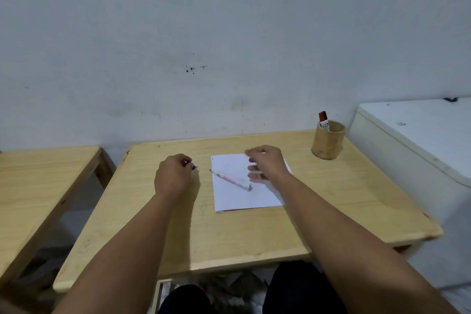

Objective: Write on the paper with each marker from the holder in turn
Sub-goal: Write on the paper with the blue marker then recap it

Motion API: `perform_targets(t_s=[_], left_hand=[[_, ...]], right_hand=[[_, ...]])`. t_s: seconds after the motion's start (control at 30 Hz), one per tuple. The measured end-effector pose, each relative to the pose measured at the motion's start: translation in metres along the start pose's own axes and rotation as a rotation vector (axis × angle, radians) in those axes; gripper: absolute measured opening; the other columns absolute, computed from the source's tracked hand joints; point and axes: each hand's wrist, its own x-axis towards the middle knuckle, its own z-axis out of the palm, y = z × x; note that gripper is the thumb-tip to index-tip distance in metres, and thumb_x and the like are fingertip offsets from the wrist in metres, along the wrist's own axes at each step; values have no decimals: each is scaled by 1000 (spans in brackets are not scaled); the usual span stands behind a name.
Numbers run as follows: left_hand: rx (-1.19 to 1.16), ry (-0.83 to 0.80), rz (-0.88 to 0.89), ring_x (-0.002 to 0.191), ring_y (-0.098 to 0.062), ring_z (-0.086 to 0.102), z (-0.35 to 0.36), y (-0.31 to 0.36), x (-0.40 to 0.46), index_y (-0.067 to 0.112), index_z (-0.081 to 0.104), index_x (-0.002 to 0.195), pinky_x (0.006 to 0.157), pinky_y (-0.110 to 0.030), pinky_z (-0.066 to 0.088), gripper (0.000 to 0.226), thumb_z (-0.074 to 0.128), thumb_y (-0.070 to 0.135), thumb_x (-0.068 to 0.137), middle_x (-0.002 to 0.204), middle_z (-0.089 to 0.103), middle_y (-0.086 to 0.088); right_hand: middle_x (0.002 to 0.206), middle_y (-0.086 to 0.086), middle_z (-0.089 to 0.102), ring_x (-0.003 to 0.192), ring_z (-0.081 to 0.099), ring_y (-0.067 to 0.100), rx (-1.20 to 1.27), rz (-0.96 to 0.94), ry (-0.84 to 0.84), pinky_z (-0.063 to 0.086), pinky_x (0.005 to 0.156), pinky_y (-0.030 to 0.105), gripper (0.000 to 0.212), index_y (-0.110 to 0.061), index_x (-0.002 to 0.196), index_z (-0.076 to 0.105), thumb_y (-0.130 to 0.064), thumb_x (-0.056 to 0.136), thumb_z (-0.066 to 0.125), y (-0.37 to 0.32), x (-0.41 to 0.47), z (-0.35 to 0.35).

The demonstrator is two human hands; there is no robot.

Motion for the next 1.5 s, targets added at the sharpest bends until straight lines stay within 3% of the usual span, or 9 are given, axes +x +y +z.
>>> perform_targets(t_s=[0.07, 0.13, 0.3, 0.37, 0.5, 0.6, 1.1, 1.33, 1.5], left_hand=[[2, -1, -21, 101, -27, 67, 2, 1, -5, 21, 76, 108, 82, -36, 52, 22, 63, 20, 91, 107, 77, 0], [7, 3, -29, 99, -26, 67, 2, 2, -10, 22, 76, 108, 80, -35, 52, 22, 62, 20, 91, 105, 77, 2], [-3, 19, -62, 95, -24, 66, -5, 3, -12, 22, 75, 107, 77, -33, 51, 21, 61, 19, 92, 100, 77, 5], [-121, 18, -93, 89, -23, 66, -9, 6, -7, 19, 76, 103, 75, -32, 50, 19, 62, 17, 92, 99, 77, 4], [-528, 1, -242, 84, -20, 68, -20, 23, 3, 9, 75, 104, 74, -35, 54, 16, 65, 13, 94, 98, 76, -6], [-646, -94, -257, 85, -18, 66, -24, 44, 1, 7, 74, 107, 76, -32, 54, 15, 64, 12, 96, 96, 73, -8], [-615, -239, -105, 85, -19, 68, -16, 117, -16, 5, 76, 107, 75, -31, 57, 16, 66, 12, 96, 96, 74, -11], [-572, -318, -7, 78, -21, 64, 0, 167, -30, 1, 77, 102, 79, -33, 60, 14, 68, 8, 94, 82, 68, -10], [-630, -380, 174, 74, -19, 64, 22, 256, -33, -4, 76, 105, 83, -40, 62, 19, 74, 5, 89, 85, 72, -11]], right_hand=[[105, -4, 71, 88, 70, 16, -340, -104, -2, 58, 74, 35, 52, -26, 107, 72, -58, 69, 88, 18, -5, 8], [106, -15, 66, 97, 69, 11, -616, -190, -81, 52, 73, 32, 68, -32, 114, 70, -69, 59, 85, 27, -15, 16], [95, -3, 75, 85, 74, 25, -947, -343, -155, 57, 69, 34, 19, -21, 100, 79, -32, 86, 72, 31, -21, 30], [91, 4, 77, 84, 74, 29, -872, -355, -136, 51, 63, 33, 15, -17, 93, 79, -27, 89, 67, 30, -19, 29], [95, -4, 79, 85, 69, 15, -672, -441, -159, 48, 71, 33, 15, -21, 100, 82, -31, 94, 72, 15, -18, 17], [94, -9, 76, 87, 66, 16, -633, -504, -156, 44, 69, 32, 15, -23, 104, 83, -30, 94, 73, 5, -20, 10], [104, -8, 79, 96, 69, 16, -669, -529, -19, 56, 85, 40, 18, -29, 106, 83, -36, 92, 74, -19, -30, -46], [96, -6, 79, 73, 58, 7, -654, -558, 63, 44, 71, 32, 14, -25, 101, 83, -32, 92, 76, -34, -37, -81], [69, -8, 66, 69, 61, 13, -588, -558, 174, 44, 65, 30, 8, -20, 89, 78, -27, 91, 79, -62, -28, -113]])
